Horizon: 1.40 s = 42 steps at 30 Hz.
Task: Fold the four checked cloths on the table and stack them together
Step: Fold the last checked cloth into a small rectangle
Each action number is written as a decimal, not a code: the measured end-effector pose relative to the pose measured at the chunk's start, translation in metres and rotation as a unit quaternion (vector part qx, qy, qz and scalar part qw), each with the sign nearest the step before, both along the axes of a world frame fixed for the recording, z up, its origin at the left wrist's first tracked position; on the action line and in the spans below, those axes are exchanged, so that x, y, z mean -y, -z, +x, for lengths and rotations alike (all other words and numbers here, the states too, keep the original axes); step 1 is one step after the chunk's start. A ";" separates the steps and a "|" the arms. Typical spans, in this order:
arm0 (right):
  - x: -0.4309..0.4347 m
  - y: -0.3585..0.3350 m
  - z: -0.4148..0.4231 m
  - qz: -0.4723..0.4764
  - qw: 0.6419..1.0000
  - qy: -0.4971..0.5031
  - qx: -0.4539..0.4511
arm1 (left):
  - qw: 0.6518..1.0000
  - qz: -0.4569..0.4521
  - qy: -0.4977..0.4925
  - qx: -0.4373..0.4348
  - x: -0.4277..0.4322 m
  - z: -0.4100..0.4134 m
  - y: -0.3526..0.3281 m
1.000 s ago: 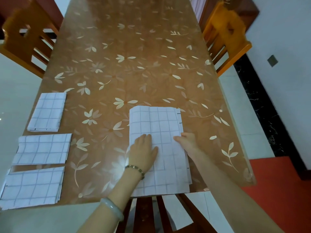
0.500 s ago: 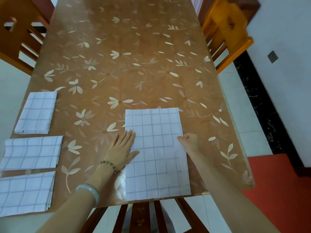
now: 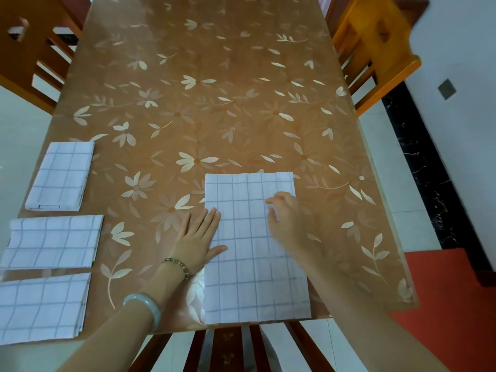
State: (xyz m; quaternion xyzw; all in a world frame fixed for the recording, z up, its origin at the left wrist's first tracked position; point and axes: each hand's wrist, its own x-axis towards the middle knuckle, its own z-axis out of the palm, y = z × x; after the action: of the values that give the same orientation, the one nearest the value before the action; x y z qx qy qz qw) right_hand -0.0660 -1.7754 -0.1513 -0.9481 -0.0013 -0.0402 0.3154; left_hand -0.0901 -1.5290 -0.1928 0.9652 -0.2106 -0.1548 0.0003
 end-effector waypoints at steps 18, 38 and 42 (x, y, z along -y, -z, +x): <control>-0.119 0.045 0.106 -0.124 0.936 -0.314 -0.095 | 0.999 -0.006 0.009 0.042 -0.001 -0.001 0.015; 0.049 0.058 0.037 -0.283 0.953 -0.040 -0.103 | 0.996 -0.006 -0.024 0.083 -0.001 0.061 0.018; 0.031 0.034 0.021 -0.244 0.968 0.014 -0.058 | 0.984 -0.087 -0.124 0.098 0.030 0.045 -0.003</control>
State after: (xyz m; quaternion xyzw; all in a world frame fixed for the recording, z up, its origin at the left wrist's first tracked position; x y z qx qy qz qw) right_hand -0.0448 -1.8065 -0.1856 -0.9970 0.0209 0.0121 0.0736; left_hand -0.0453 -1.5591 -0.1895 0.9907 -0.1010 -0.0396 0.0824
